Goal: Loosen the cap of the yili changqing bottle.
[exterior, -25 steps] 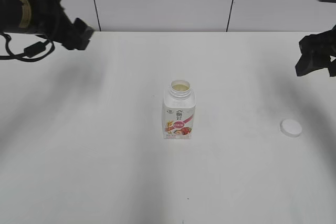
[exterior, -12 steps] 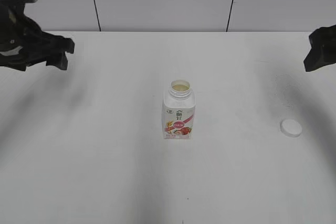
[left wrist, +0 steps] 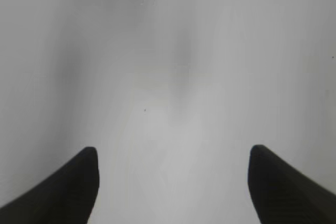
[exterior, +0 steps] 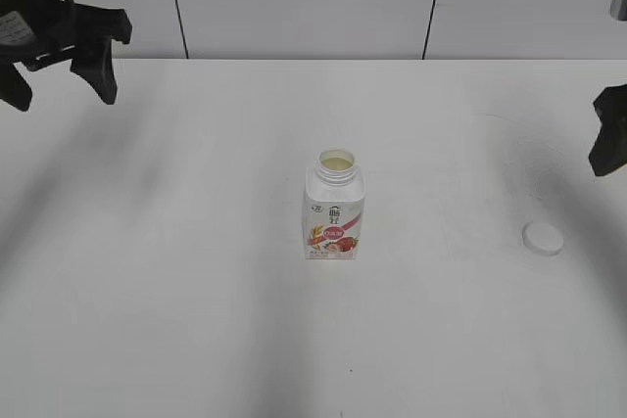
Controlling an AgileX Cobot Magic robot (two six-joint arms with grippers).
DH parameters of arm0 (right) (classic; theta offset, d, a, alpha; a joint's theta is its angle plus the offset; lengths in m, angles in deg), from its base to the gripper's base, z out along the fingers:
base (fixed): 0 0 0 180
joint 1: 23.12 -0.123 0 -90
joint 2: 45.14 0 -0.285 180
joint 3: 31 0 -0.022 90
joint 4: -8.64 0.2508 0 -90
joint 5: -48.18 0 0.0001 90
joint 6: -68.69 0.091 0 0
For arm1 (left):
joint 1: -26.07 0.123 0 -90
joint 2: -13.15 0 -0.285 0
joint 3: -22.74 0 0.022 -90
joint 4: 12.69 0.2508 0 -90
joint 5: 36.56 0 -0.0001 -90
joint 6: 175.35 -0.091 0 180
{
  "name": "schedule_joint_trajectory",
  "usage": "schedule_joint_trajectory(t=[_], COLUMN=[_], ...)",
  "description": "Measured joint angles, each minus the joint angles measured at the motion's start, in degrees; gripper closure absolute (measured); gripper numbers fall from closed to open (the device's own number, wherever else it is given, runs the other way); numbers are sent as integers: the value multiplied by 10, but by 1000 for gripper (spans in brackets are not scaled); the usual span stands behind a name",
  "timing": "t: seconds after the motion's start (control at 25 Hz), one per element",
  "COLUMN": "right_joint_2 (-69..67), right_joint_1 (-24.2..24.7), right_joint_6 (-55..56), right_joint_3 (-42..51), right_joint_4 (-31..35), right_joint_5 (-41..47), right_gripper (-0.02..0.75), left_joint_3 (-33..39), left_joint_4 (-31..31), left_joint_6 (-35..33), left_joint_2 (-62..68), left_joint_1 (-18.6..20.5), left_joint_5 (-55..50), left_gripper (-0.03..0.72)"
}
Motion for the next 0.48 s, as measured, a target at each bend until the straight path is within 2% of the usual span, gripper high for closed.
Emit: schedule_joint_trajectory(t=[0.32, 0.48], right_joint_2=[0, 21], right_joint_1=[0, 0], right_joint_6=[4, 5], right_joint_3=[0, 0], right_joint_4=[27, 28], right_joint_5=[103, 119], right_gripper=[192, 192], left_joint_3=[6, 70], left_joint_4=[19, 21], left_joint_6=[-19, -20], left_joint_2=[-7, -73], left_joint_1=[0, 0], left_joint_5=[-72, -62], left_gripper=[155, 155])
